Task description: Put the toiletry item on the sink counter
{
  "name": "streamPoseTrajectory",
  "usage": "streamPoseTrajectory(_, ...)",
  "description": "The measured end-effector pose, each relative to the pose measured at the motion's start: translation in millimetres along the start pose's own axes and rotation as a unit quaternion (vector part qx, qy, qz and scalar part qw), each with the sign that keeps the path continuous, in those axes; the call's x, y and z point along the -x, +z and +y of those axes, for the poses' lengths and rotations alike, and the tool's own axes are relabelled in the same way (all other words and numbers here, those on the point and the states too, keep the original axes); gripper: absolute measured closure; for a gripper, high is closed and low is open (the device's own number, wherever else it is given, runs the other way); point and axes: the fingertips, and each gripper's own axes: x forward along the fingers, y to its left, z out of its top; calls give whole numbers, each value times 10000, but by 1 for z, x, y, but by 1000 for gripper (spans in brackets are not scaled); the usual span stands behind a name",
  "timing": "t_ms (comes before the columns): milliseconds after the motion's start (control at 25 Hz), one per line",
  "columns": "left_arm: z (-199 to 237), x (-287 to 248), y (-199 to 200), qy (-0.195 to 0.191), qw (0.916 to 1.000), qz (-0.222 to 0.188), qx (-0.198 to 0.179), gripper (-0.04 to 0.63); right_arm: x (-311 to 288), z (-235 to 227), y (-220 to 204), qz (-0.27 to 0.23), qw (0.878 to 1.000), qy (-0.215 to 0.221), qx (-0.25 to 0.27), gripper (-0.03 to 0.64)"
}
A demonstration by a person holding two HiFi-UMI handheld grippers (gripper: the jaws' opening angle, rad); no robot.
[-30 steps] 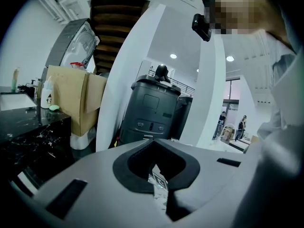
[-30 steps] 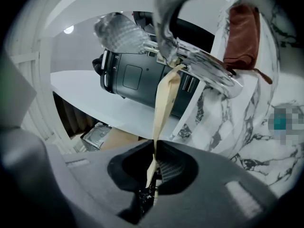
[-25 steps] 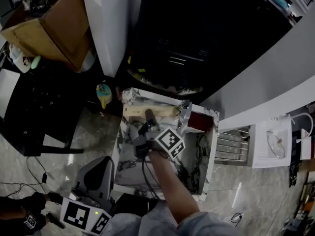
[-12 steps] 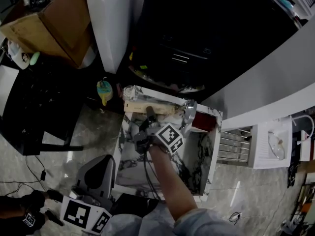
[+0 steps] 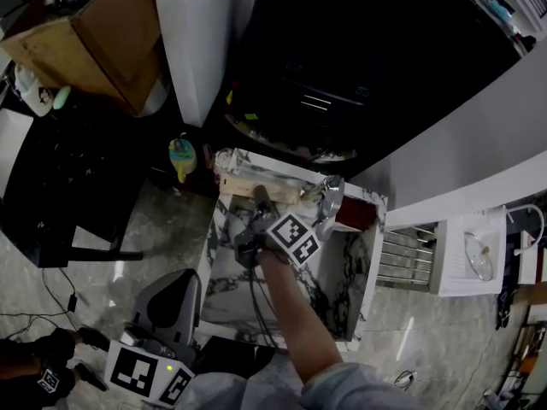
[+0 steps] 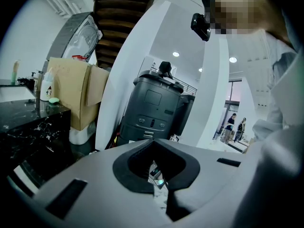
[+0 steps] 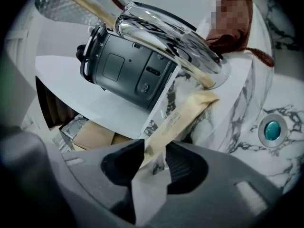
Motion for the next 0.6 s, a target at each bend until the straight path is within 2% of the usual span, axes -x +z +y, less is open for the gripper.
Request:
streamPoseTrajectory(200, -2, 0, -1, -18, 10000, -20, 11, 591, 2, 4, -3, 120, 9997, 16, 206, 436)
streamPoseTrajectory(600, -20, -3, 1, -101, 9999, -60, -6, 591, 32, 10, -12, 367, 9988, 223, 215, 431)
